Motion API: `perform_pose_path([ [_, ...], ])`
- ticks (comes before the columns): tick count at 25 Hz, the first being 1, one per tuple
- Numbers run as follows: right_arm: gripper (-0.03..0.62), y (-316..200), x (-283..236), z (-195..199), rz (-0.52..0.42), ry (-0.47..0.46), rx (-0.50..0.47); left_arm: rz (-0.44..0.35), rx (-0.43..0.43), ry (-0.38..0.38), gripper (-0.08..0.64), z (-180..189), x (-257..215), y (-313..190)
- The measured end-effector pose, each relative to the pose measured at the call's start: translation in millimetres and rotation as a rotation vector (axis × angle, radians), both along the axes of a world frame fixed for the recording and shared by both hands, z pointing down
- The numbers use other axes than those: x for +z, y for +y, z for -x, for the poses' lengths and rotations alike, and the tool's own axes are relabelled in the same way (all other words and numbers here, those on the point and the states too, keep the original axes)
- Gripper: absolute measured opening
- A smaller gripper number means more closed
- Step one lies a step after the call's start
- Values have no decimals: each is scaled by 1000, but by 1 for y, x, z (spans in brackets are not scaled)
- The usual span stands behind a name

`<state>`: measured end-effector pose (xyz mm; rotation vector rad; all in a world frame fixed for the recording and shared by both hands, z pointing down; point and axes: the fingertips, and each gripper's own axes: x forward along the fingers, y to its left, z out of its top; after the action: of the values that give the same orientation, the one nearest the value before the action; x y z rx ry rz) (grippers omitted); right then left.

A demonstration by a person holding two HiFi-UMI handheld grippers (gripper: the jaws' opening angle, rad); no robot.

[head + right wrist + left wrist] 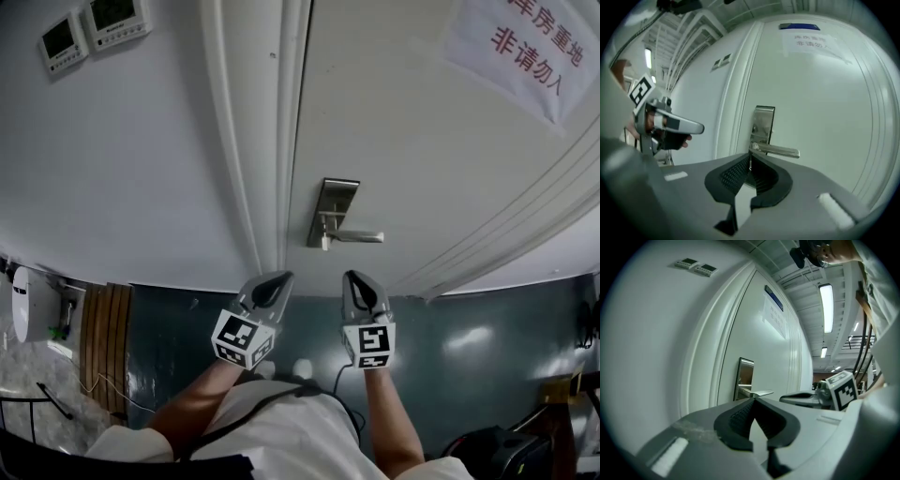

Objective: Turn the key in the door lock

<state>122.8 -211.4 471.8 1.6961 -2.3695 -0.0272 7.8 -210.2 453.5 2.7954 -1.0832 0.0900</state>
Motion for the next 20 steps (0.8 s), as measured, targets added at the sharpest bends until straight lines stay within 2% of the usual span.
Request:
perform_pose_path([
  [4,9,22,-19,-5,-17,-168,20,-21,-7,-1,5,7,-7,0],
  [6,9,29,-30,-8,-31,-210,23,-34,-10,-4,5,11,-11,0],
  [12,8,46,-52,-13,-53,-277,29,-62,-31,28,5,22,-33,-1],
  [20,8,47,-53,-11,-56,-285,35,-67,-38,44,5,25,-40,-2],
])
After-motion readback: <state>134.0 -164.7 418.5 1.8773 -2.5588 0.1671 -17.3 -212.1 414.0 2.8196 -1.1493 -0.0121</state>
